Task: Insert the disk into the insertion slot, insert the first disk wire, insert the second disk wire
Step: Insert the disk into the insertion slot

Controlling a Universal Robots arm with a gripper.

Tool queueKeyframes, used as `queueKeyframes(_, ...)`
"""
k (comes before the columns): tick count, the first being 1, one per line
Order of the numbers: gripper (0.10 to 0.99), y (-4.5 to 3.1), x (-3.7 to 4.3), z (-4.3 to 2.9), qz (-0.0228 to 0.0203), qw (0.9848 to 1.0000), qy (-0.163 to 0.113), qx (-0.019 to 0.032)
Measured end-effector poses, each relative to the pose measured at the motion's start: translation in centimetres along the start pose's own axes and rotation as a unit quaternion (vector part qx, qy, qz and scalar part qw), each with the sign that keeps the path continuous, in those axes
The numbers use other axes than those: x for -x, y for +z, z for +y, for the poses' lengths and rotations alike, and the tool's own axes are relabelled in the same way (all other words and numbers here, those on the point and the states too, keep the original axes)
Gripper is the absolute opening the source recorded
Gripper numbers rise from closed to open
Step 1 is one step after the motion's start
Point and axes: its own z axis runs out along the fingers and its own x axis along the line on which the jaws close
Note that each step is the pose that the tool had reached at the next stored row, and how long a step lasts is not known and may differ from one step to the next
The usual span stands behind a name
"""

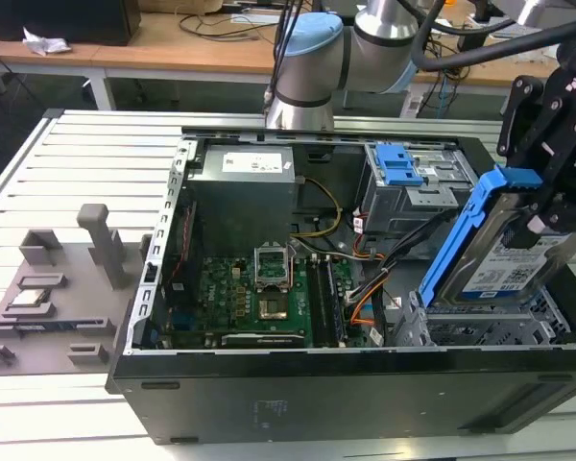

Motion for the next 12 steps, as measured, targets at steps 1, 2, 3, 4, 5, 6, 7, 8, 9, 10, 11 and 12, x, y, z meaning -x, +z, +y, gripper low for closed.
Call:
queueKeyframes(1,0.361,0.24,0.0,-0.05,0.0001,1.0,0.0,0.0)
queueKeyframes(2,0.361,0.41,0.0,-0.06,0.0,1.0,0.0,0.0)
queueKeyframes(3,0.361,0.54,0.0,-0.06,0.0001,1.0,0.0,0.0)
queueKeyframes(4,0.361,0.66,0.0,-0.07,0.0,1.0,0.0,0.0)
queueKeyframes(5,0.361,0.78,0.0,-0.08,0.0001,1.0,0.0,0.0)
queueKeyframes(6,0.361,0.91,0.0,-0.08,0.0001,1.0,0.0,0.0)
queueKeyframes(7,0.361,1.23,0.01,-0.09,0.0,1.0,0.0,0.0)
queueKeyframes(8,0.361,2.31,0.01,-0.14,0.0001,1.0,0.0,0.0)
queueKeyframes(9,0.361,2.72,0.01,-0.16,0.0,1.0,0.0,0.0)
queueKeyframes(10,0.361,3.03,0.01,-0.17,0.0,1.0,0.0,0.0)
queueKeyframes(11,0.361,3.31,0.01,-0.18,0.0,1.0,0.0,0.0)
queueKeyframes(12,0.361,3.75,0.01,-0.2,0.0001,1.0,0.0,0.0)
